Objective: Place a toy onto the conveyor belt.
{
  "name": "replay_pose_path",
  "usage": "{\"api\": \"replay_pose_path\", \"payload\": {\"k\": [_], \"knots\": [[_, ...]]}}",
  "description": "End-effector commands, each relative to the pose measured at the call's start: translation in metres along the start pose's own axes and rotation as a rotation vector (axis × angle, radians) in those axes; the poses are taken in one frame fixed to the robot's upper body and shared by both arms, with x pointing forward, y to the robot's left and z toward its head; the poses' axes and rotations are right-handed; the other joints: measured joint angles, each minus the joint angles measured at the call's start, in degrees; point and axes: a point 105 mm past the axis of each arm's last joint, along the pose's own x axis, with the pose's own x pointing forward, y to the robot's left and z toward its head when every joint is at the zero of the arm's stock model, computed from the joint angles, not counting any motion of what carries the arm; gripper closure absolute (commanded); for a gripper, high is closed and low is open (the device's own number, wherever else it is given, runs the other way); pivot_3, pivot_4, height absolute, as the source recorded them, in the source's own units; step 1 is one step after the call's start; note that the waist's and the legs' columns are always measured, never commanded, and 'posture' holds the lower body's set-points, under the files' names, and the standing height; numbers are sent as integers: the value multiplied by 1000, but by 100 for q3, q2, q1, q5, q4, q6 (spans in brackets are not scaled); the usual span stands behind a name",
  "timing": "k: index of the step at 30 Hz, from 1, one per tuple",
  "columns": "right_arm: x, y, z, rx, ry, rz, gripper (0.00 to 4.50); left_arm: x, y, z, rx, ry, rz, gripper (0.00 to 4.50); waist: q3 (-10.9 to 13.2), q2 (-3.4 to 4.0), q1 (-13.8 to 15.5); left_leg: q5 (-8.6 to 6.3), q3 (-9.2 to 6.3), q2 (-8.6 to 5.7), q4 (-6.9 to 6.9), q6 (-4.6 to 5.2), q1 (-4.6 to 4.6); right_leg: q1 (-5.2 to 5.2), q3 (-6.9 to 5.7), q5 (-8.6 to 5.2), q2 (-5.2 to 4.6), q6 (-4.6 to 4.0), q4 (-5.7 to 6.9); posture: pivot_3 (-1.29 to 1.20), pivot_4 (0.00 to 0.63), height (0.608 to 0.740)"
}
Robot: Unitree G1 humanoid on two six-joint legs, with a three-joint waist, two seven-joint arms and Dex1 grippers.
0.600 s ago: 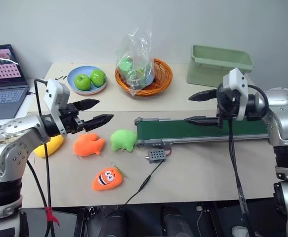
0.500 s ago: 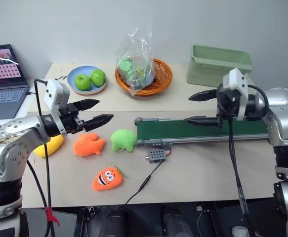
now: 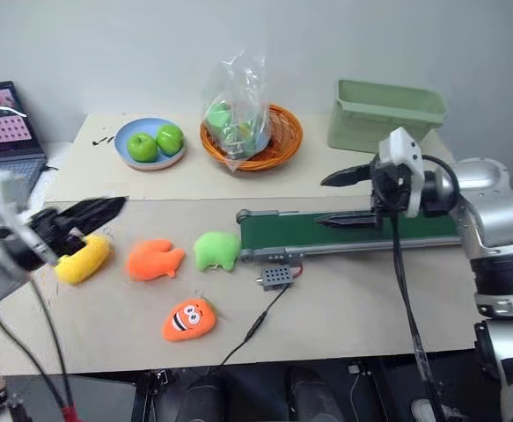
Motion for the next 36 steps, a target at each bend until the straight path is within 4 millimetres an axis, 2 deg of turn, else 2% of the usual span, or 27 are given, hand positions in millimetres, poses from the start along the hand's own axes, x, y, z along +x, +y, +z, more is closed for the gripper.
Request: {"api": "replay_pose_path", "payload": {"k": [1, 7, 11, 15, 20, 22, 27, 33, 36], "knots": [[0, -4, 12, -62, -20, -4, 0, -33, 37, 10, -153, -151, 151, 27, 1, -2, -4, 0, -2, 0, -1, 0, 0, 0, -2, 0, 0, 0, 0, 0, 150, 740], [5, -7, 11, -70, -18, 4, 0, -72, 70, 5, -366, -314, 253, 27, 0, -6, 49, 1, -5, -2, 0, -5, 1, 1, -6, 0, -7, -1, -2, 0, 150, 740], [4, -9, 10, -76, -11, 2, 0, -103, 105, -14, -446, -354, 409, 27, 0, -6, 48, 1, -1, -2, -6, -5, 3, -1, -5, -1, -7, -4, -1, 0, 150, 740], [3, -12, 12, -78, -13, -5, 0, -117, 128, -33, -505, -361, 499, 27, 0, -7, 47, 2, 2, -2, -6, -7, 7, -1, -6, -4, -6, -9, -1, 0, 150, 740], [0, -14, 13, -88, -3, -16, 0, -110, 143, -53, -579, -349, 516, 27, -1, -8, 111, 4, 0, -2, -6, -11, 8, 2, -13, -4, -6, -10, 1, 0, 150, 740], [-4, -14, 13, -92, 4, -24, 0, -95, 142, -57, -594, -328, 479, 27, -1, -8, 123, 4, 0, -3, -6, -11, 7, 2, -12, -4, -7, -10, 0, 0, 150, 740], [-9, -13, 13, -93, 15, -39, 0, -66, 138, -58, -592, -287, 402, 27, -2, -9, 127, 5, -4, -5, -6, -13, 5, 4, -18, -3, -8, -11, 1, 0, 150, 740], [-13, -11, 13, -93, 25, -55, 0, -48, 136, -54, -595, -286, 358, 27, -2, -9, 91, 5, -3, -2, -10, -13, 4, 0, -17, -3, -6, -11, 2, 0, 150, 740], [-16, -11, 14, -98, 32, -67, 0, -40, 138, -63, -619, -264, 374, 27, -2, -9, 100, 5, -3, -3, -9, -13, 5, 0, -17, -3, -7, -11, 3, 0, 150, 740]]}}
